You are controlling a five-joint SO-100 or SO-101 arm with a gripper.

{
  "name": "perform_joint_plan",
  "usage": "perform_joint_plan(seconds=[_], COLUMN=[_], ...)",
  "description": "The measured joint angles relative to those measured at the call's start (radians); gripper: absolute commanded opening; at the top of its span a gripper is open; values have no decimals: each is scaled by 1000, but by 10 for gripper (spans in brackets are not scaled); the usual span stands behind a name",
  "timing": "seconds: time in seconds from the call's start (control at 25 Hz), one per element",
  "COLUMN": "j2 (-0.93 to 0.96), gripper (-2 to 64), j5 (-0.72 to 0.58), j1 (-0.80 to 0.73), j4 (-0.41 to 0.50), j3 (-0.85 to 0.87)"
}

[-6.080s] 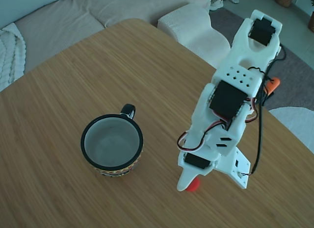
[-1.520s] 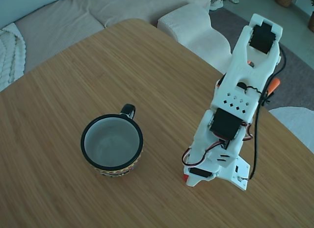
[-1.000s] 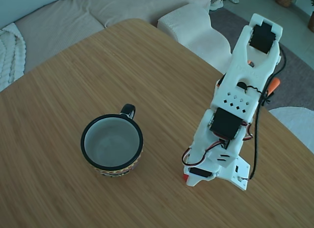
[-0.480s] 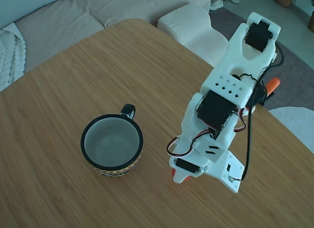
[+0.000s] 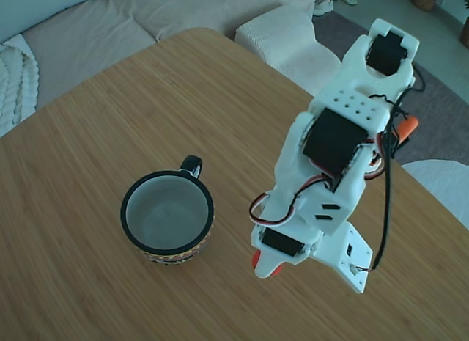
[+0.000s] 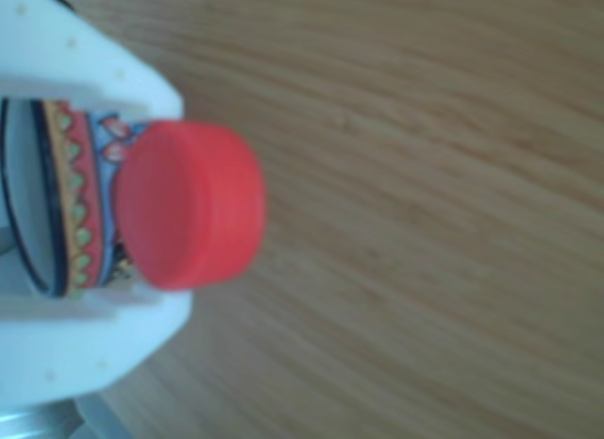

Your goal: Grasp a red cap and put it in the cup.

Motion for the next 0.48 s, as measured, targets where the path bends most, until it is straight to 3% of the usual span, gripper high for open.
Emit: perform_joint_plan(seconds=[0.48], j2=[0], gripper=[146], j5=[0], j1=[135], j4=[184], j3=[-301])
